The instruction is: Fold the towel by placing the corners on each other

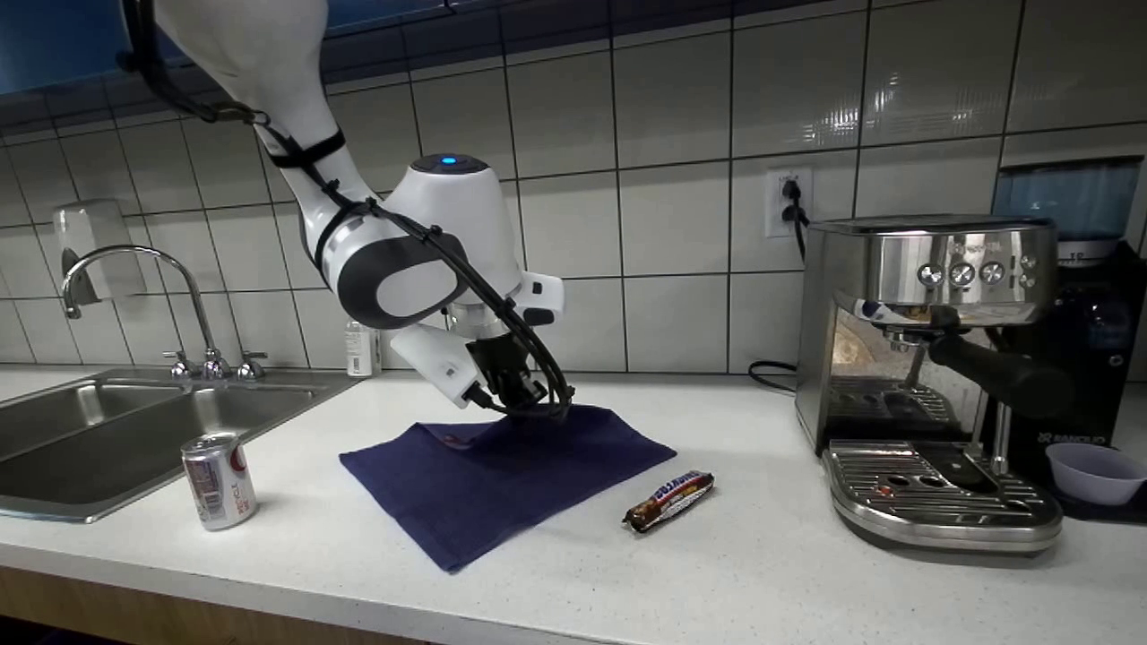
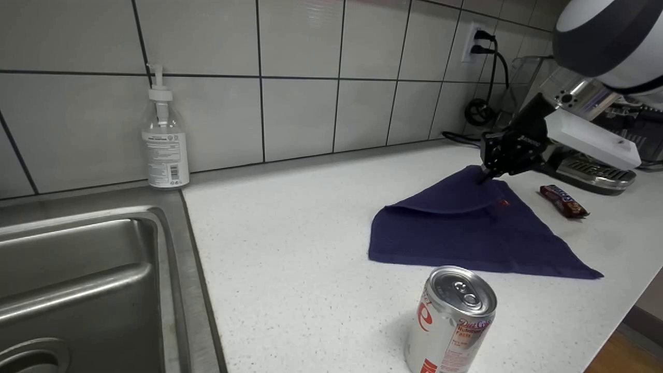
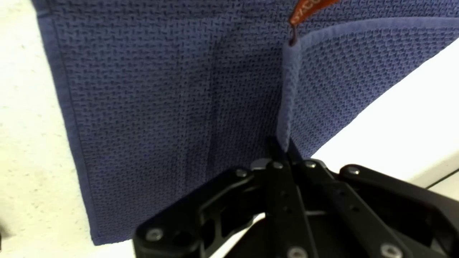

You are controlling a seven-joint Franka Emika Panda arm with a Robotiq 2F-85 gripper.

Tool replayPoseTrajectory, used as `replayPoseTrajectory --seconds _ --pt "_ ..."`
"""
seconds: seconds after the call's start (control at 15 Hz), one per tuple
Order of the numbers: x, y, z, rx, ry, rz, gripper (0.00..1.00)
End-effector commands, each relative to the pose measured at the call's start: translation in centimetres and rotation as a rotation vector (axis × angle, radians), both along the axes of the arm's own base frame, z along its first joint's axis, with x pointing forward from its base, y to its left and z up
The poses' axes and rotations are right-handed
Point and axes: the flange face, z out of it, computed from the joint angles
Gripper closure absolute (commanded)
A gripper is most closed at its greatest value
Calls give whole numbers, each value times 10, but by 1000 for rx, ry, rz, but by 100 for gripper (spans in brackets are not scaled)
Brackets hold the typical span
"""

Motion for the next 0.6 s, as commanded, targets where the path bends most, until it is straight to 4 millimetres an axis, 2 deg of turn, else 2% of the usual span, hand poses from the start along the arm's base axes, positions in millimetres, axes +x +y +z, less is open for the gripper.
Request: replayPoseTrajectory --seconds 0.0,0.53 --pt "-13 -1 10 -12 -9 31 99" --pt "-31 3 15 -11 -24 36 99"
